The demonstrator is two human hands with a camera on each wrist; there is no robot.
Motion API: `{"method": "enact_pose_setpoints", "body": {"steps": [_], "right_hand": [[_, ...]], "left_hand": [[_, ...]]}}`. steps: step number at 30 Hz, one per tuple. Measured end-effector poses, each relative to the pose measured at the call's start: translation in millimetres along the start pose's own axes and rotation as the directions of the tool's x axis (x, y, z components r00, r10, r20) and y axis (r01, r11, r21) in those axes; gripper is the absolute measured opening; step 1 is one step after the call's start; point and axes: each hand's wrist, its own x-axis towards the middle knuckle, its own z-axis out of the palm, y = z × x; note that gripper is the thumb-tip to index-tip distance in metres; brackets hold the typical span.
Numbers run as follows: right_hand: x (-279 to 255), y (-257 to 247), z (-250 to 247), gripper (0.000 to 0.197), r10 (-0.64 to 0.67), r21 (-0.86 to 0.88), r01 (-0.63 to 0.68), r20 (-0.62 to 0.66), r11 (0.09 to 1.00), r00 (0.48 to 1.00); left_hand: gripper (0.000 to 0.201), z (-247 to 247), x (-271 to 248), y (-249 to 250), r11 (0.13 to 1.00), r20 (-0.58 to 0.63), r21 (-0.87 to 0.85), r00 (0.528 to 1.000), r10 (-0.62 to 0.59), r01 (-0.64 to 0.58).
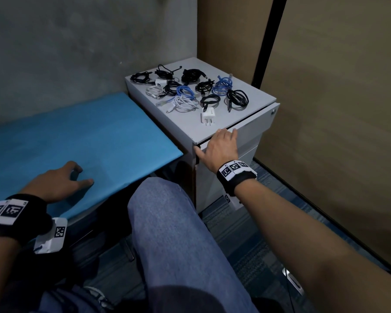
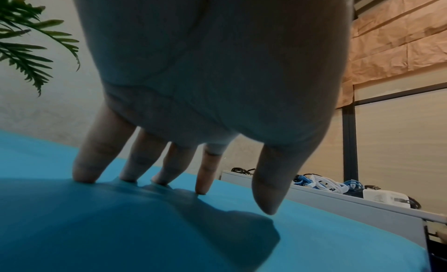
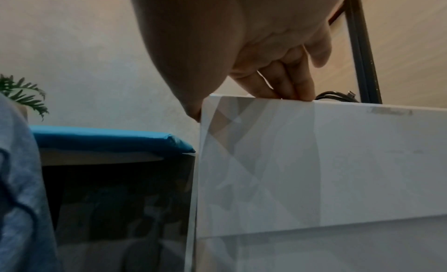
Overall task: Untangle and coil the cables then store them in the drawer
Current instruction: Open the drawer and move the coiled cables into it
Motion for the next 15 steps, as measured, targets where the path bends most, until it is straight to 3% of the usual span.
{"method": "enact_pose_setpoints", "body": {"steps": [7,15], "right_hand": [[-0.8,-10.7,-5.7,0.069,0.061,0.078,-0.066,0.054,0.995,0.997],[6.5,-16.5,-7.0,0.062,0.124,0.132,-0.135,0.090,0.982,0.988]], "left_hand": [[0.054,0.1,-0.6,-1.6,0.999,0.004,0.037,1.000,0.007,-0.007],[0.056,-0.7,4.0,-6.9,0.999,0.002,0.044,1.000,0.018,-0.018]]}}
